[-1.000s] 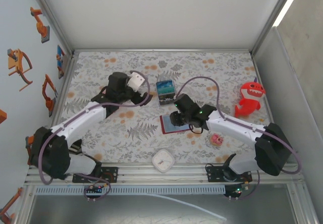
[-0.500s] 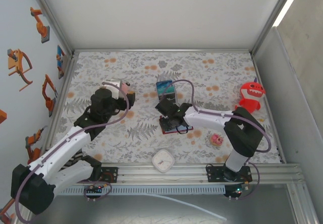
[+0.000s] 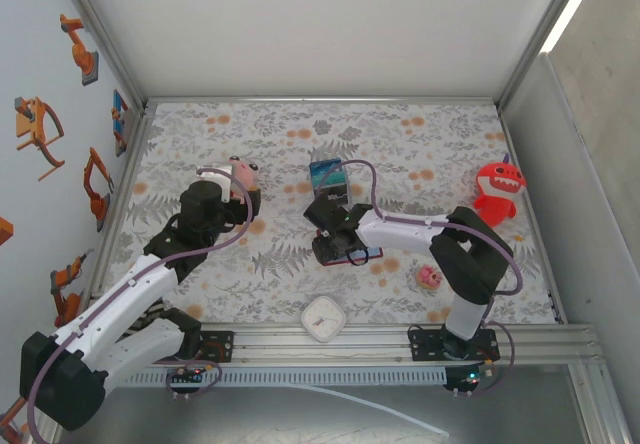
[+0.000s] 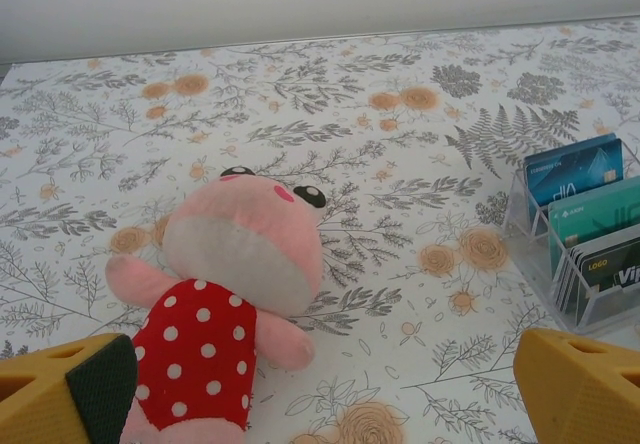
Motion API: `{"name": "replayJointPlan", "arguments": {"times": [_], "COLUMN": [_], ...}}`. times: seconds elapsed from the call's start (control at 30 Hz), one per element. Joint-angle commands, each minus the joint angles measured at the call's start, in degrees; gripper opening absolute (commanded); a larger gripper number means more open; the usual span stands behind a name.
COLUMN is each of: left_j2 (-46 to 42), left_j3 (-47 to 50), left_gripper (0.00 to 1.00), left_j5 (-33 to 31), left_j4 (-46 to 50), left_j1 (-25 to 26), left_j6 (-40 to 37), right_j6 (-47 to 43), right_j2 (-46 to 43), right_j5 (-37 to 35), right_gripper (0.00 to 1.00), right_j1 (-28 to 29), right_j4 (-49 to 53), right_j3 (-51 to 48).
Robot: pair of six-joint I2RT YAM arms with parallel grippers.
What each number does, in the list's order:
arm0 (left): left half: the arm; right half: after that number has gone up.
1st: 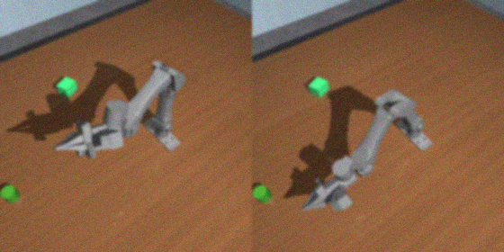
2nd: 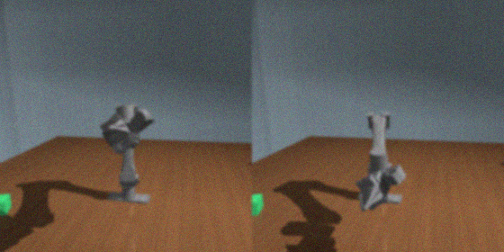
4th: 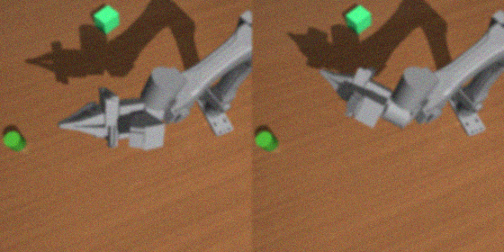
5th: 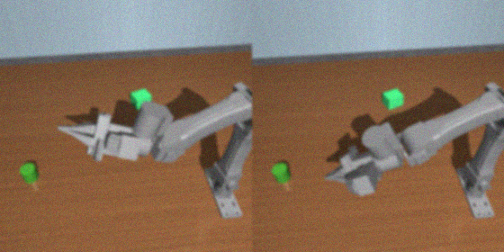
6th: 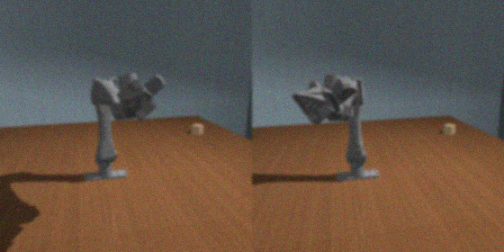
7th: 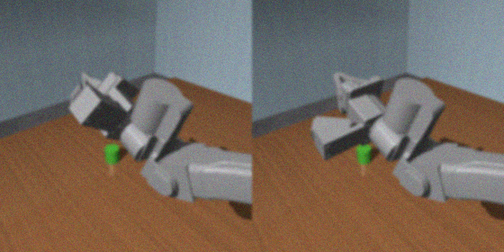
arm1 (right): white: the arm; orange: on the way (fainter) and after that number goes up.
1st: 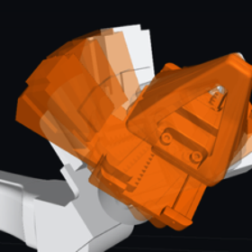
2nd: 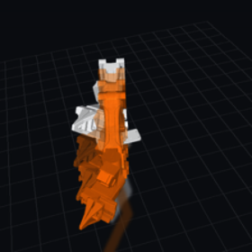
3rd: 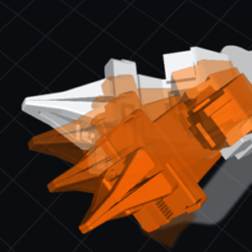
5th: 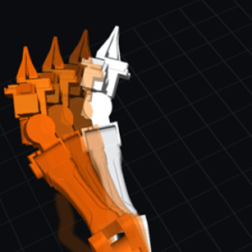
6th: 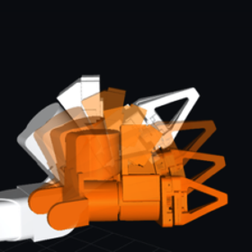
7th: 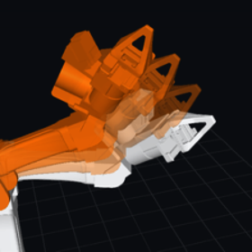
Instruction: Take the credit cards out of the card holder
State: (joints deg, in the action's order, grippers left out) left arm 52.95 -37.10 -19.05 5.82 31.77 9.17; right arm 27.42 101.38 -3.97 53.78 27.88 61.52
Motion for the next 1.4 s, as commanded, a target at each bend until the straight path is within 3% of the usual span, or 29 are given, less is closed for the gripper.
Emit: {"name": "replayJointPlan", "arguments": {"times": [0.0,0.33,0.9,1.27,1.37], "left_j2": [0.1,0.3,-1.1,-3.2,-2.8], "left_j3": [-0.3,-1.0,-1.9,2.2,3.0], "left_gripper": [0.97,0.97,0.97,0.97,0.97], "left_j5": [-0.8,-0.7,3.6,6.3,5.5], "left_j4": [1.2,1.7,2.4,-3.2,-4.5], "left_j1": [-0.4,-0.4,-0.3,4.0,5.8], "left_j6": [1.1,1.0,-0.5,-2.8,-3.5], "right_j6": [0.5,1.0,1.5,6.3,8.1], "right_j2": [1.0,1.2,-3.2,-8.9,-10.3], "right_j5": [-1.4,-2.4,-5.5,-9.3,-9.8], "right_gripper": [0.52,0.43,0.16,0.16,0.19], "right_j1": [0.3,0.1,-0.6,-1.5,-2.7], "right_j4": [1.2,-1.0,-2.9,-5.1,-6.1], "right_j3": [-0.1,-1.9,-3.8,-6.5,-8.0]}}
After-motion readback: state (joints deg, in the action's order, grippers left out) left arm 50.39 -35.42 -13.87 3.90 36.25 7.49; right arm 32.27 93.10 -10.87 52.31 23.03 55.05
